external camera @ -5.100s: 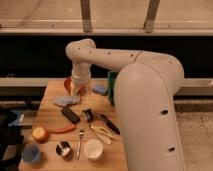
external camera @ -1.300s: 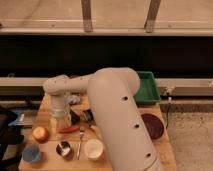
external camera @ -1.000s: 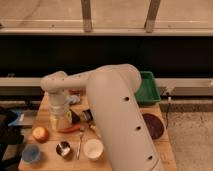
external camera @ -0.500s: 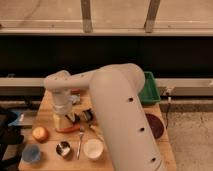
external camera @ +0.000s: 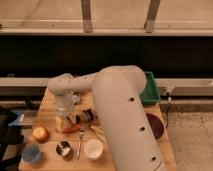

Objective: Place pepper in paper cup

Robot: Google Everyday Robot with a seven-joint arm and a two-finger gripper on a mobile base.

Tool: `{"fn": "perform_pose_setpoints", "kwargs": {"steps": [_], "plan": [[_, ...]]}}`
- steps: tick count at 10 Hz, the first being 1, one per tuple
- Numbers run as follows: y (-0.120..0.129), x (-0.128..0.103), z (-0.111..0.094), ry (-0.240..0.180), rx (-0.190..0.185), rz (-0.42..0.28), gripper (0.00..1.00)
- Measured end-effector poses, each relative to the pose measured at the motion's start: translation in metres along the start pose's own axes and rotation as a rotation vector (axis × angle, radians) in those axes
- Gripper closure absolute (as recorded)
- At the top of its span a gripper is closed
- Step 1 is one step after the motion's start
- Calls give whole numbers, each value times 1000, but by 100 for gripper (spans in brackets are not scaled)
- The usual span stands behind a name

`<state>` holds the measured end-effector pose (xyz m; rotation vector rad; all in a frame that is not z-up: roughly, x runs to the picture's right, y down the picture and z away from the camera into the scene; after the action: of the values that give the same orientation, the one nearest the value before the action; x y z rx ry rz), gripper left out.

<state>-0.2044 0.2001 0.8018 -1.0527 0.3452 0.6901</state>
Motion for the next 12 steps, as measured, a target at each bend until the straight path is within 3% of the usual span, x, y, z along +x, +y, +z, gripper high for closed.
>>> {"fn": "perform_pose_setpoints", "kwargs": {"steps": [4, 6, 11, 12], "plan": [[2, -1, 16, 12, -27, -5, 38], [4, 0, 21, 18, -29, 1, 43], [7, 1, 24, 25, -12, 11, 95], [9, 1, 25, 30, -8, 12, 99]]}}
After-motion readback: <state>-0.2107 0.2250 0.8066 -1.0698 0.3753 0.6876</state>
